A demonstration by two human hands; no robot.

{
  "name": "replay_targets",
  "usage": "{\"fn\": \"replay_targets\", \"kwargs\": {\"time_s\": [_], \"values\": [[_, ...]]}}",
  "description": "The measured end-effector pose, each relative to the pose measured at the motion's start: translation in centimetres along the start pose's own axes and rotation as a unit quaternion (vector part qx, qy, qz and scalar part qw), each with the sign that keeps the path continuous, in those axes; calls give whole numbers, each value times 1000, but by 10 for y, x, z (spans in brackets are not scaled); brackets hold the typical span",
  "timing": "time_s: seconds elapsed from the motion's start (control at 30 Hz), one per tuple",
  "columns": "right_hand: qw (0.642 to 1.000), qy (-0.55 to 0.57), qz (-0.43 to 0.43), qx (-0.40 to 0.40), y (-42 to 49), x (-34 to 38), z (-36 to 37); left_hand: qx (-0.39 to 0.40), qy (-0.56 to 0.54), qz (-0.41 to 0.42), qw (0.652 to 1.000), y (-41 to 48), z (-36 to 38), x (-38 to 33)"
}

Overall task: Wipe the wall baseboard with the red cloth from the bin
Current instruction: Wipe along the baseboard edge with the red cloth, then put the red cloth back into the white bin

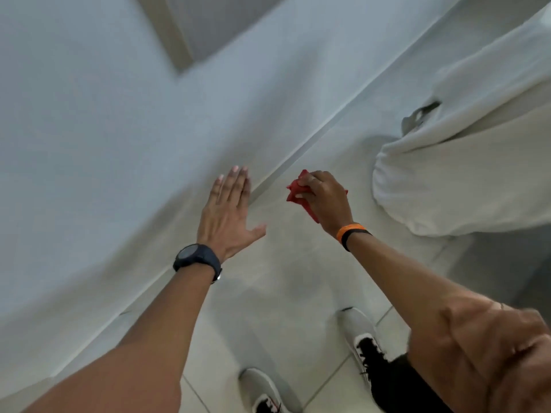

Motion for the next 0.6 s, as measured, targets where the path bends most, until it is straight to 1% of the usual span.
{"fn": "replay_targets", "kwargs": {"time_s": [0.03,0.07,0.13,0.17,0.3,0.4,0.5,0.6], "values": [[1000,0,15,-24,-3,16,-39,-10,-12,5,1000,5,-32,-11],[999,15,9,-50,-6,33,-78,-23,-25,10,999,11,-66,-23],[994,-7,-42,-101,-12,67,-159,-38,-44,21,998,26,-130,-49],[990,-9,-55,-128,-13,77,-200,-48,-53,27,997,35,-163,-65],[973,-22,-84,-213,-14,91,-353,-95,-86,72,989,71,-274,-134],[962,-53,-82,-254,-7,79,-446,-111,-95,103,984,103,-330,-183],[968,-48,-30,-246,10,39,-521,-122,-103,124,979,145,-380,-240],[978,-65,26,-194,30,-17,-552,-119,-105,130,979,190,-401,-294]]}}
Point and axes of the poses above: each hand's wrist, its own y-axis towards the middle knuckle, its own z-axis out of the palm, x = y × z, the point moved 10 cm from there along y, towards the middle knuckle, and after that the axes turned 4 degrees about y, right-handed, at the moved point
